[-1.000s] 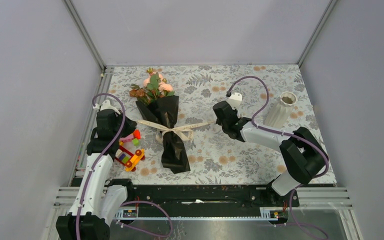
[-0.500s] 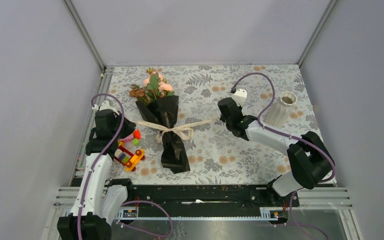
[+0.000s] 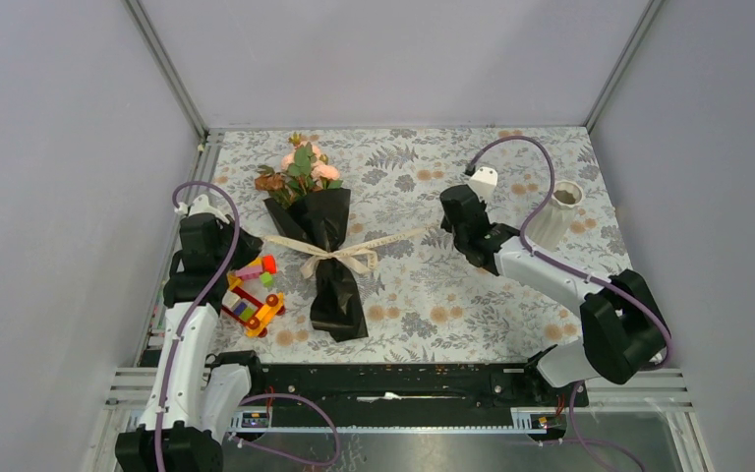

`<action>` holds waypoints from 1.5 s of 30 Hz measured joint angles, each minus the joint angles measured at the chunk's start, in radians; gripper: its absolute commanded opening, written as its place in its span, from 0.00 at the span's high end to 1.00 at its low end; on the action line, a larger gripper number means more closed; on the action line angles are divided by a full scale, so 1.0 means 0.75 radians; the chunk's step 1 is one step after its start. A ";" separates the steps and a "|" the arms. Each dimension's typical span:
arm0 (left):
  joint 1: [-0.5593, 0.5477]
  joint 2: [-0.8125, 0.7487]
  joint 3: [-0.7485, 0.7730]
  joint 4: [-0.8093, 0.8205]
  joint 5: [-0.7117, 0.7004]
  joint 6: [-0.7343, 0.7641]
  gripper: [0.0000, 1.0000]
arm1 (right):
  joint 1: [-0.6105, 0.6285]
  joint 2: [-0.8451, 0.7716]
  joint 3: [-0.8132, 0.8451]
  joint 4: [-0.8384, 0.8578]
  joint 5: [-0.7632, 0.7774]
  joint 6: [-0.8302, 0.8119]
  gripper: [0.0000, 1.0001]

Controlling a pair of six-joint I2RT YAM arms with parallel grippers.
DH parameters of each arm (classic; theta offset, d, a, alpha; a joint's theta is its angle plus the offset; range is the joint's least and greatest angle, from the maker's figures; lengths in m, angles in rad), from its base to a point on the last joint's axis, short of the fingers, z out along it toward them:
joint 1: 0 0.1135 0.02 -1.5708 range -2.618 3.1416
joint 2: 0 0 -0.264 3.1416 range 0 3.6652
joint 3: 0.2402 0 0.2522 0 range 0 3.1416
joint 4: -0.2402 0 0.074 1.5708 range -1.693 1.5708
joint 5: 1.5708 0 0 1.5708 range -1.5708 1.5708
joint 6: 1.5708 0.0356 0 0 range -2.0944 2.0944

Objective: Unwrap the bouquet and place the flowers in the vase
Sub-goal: Untie the ribbon from the wrapping paper.

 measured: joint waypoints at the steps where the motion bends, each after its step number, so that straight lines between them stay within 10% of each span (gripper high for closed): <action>1: 0.003 0.000 0.004 -0.001 0.003 0.002 1.00 | -0.003 -0.004 0.001 -0.002 0.000 -0.005 1.00; 45: 0.060 0.018 0.108 -0.133 -0.031 0.142 1.00 | -0.222 -0.166 0.027 -0.033 0.047 -0.170 1.00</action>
